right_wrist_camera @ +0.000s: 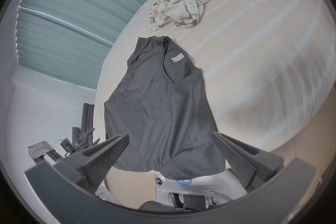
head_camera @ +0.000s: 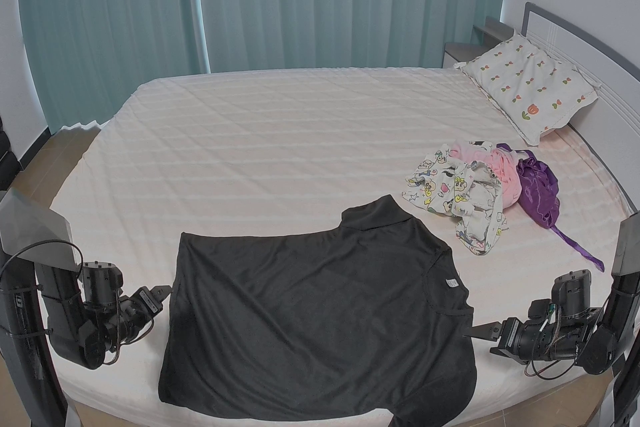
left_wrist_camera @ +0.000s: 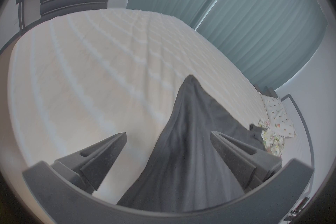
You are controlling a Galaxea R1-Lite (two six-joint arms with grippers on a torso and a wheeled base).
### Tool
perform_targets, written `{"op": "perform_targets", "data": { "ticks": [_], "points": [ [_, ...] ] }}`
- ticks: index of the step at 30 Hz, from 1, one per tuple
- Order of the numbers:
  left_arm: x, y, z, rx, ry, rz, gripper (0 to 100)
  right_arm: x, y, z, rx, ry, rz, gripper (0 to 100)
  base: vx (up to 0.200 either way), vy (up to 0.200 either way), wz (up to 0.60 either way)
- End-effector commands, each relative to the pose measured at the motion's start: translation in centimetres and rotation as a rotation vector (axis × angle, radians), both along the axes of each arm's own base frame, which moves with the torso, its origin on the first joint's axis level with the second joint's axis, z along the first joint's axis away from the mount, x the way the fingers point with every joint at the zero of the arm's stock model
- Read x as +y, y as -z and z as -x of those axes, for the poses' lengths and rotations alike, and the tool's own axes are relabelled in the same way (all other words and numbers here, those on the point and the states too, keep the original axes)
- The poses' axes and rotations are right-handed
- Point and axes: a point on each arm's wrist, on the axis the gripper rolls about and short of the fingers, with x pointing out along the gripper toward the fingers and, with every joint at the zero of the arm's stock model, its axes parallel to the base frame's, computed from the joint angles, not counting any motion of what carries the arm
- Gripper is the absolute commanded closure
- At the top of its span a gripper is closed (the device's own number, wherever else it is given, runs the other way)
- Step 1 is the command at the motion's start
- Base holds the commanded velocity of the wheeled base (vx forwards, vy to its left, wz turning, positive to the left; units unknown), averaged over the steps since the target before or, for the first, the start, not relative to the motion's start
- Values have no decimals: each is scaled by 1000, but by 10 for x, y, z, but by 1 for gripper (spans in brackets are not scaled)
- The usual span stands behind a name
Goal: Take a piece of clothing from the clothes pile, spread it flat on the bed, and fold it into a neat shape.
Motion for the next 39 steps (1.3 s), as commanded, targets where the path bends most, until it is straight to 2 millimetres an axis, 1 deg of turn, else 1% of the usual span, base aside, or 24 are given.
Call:
{"op": "perform_targets", "data": {
  "ticks": [1,3,10,13,17,21,24,28,32,33,37,38,39],
  "points": [
    [-3,4,34,70,37,47,0,0,3,4,18,-2,3,0,-200,0,0],
    [-4,7,40,92,47,57,0,0,3,4,18,-2,3,0,-200,0,0],
    [-5,23,51,156,53,54,0,0,3,4,18,-3,3,0,-200,0,0],
    [-10,29,52,184,71,44,0,0,3,4,18,-3,3,0,0,0,0],
    [-14,29,52,185,87,39,0,0,3,3,16,-3,3,0,0,0,0],
    [-22,29,48,169,120,29,0,0,3,3,13,-3,3,0,0,0,0],
    [-27,31,37,132,115,3,0,0,3,3,15,-3,3,0,0,0,0],
    [-32,35,31,120,115,-16,0,0,2,3,12,-3,2,0,0,0,0],
    [-35,37,29,115,125,-19,0,0,2,3,9,-3,2,0,0,0,0],
    [-38,37,29,118,138,-20,0,0,2,2,3,-3,1,0,0,0,0],
    [-39,39,29,122,136,-27,0,0,2,2,3,-3,1,0,0,0,0],
    [-39,40,29,124,135,-31,100,0,2,2,3,-3,1,0,0,0,0],
    [-40,41,30,131,135,-45,100,1,2,2,4,-5,1,0,0,0,0]
  ]
}}
